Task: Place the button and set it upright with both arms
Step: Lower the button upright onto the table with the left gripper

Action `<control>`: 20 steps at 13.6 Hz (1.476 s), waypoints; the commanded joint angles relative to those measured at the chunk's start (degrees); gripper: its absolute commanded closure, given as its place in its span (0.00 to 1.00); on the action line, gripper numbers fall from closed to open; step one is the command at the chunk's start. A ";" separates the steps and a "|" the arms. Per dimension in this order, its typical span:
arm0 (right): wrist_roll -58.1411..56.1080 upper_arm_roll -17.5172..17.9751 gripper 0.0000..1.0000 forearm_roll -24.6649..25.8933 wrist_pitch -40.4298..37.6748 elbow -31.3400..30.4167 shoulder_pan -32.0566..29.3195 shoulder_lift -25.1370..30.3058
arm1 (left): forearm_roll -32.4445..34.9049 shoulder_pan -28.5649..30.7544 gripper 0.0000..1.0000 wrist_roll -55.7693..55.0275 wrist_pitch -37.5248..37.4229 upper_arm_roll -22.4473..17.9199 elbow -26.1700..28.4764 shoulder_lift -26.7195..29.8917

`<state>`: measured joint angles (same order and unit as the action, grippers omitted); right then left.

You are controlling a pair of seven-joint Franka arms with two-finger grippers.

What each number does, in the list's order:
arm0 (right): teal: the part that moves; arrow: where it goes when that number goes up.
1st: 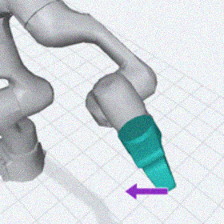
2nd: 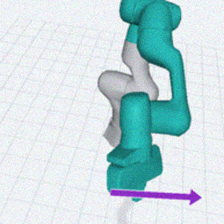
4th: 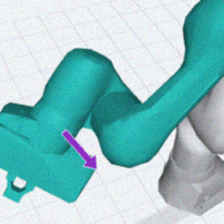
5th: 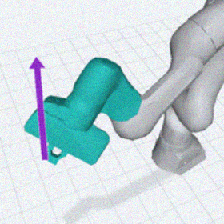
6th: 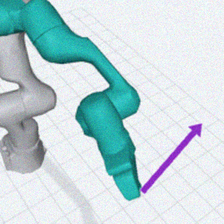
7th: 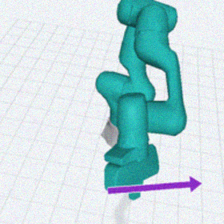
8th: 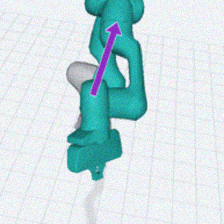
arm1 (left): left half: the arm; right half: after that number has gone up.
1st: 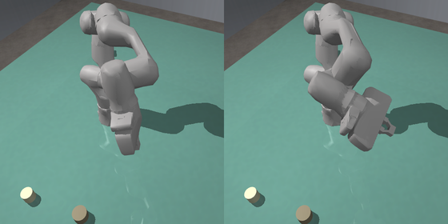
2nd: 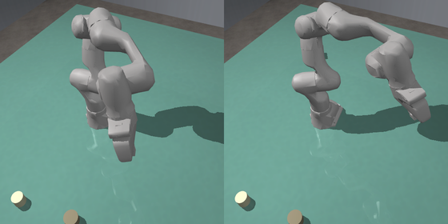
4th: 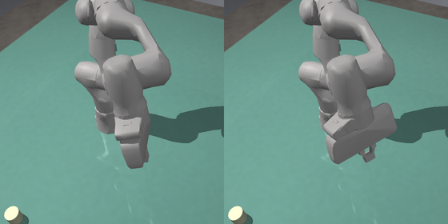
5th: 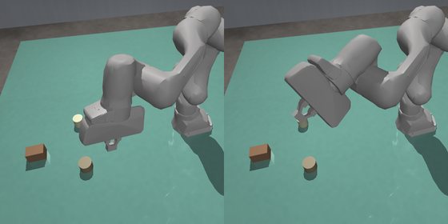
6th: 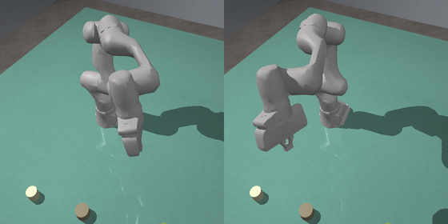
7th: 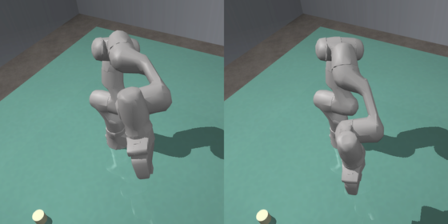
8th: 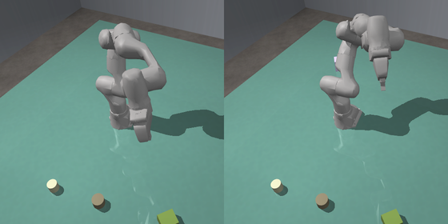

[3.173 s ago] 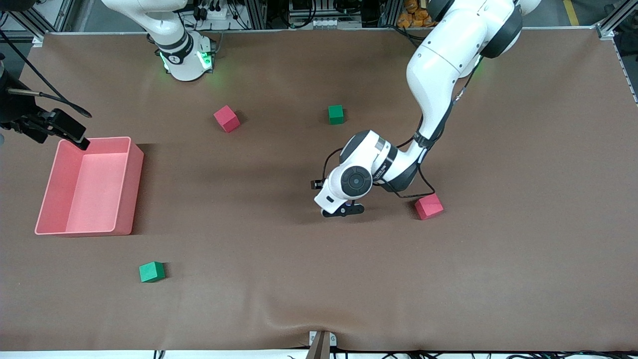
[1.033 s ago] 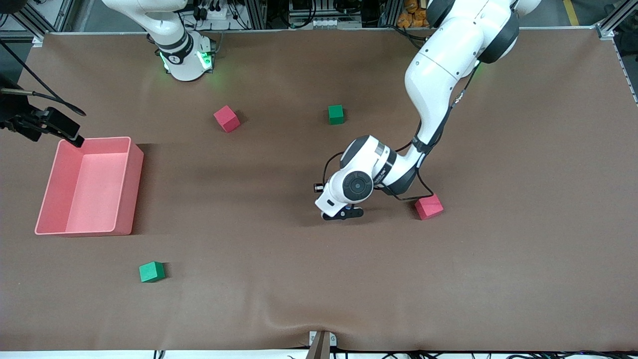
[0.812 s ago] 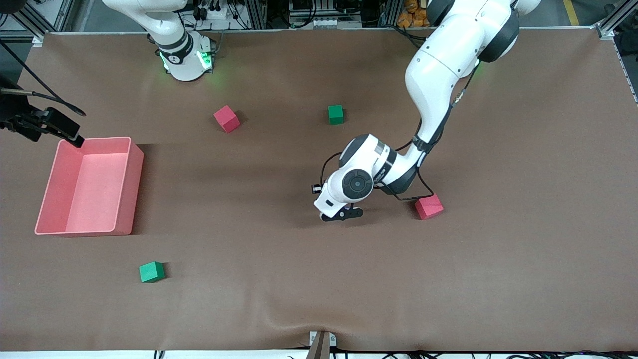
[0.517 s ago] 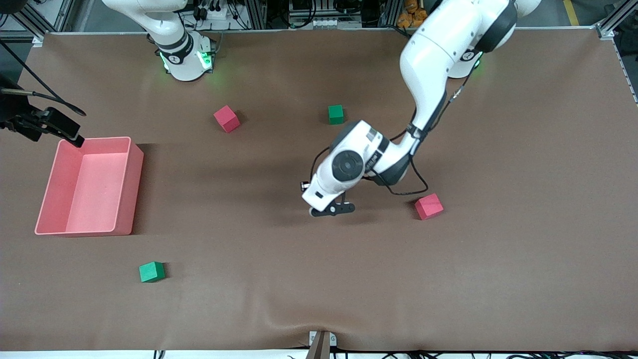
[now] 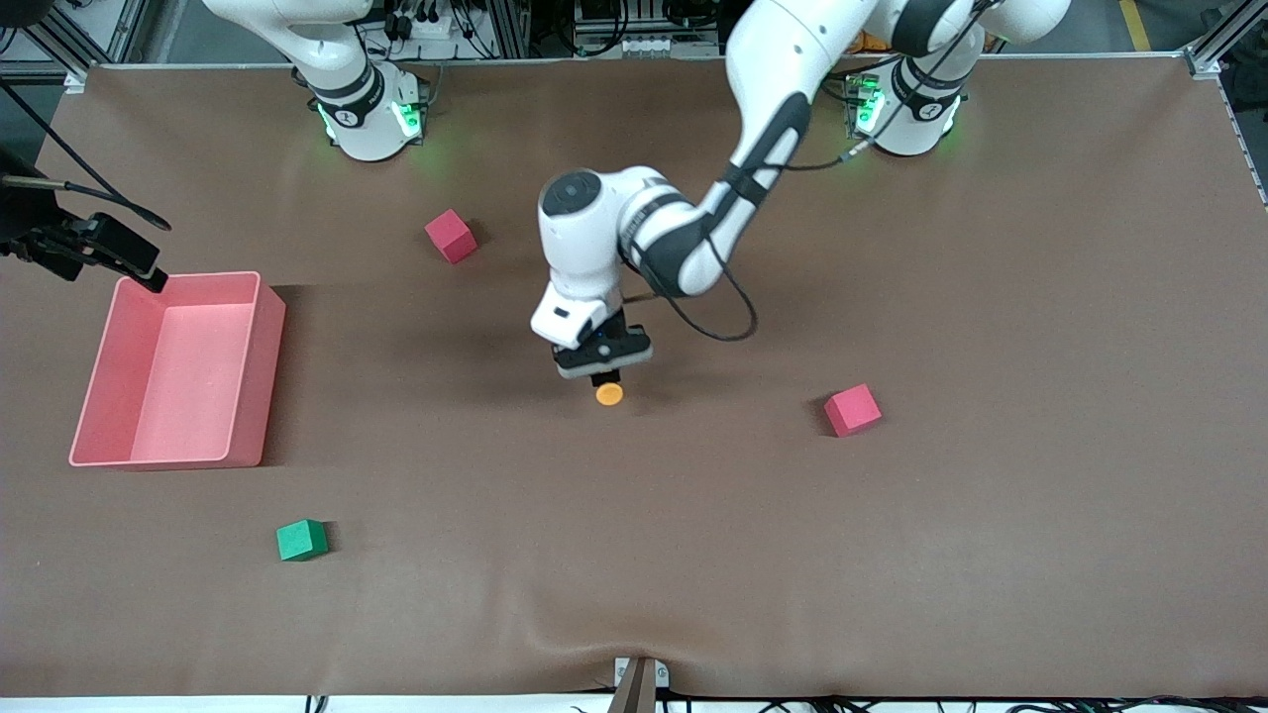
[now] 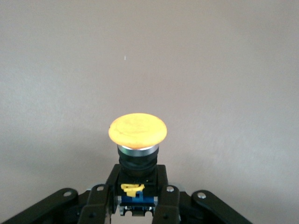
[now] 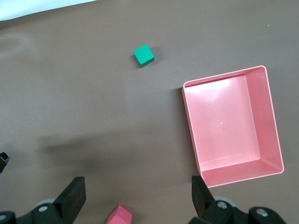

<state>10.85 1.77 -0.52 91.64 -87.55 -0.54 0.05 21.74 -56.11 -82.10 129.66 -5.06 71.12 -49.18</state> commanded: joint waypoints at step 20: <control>-0.57 0.95 0.00 -0.27 -1.03 1.42 -1.48 -0.67 | 72.82 -3.66 1.00 -54.65 7.54 -1.53 1.56 -13.57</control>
<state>10.85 1.77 -0.53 91.53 -87.55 -0.55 0.03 89.85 -59.76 -130.24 135.14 -5.98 75.30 -60.61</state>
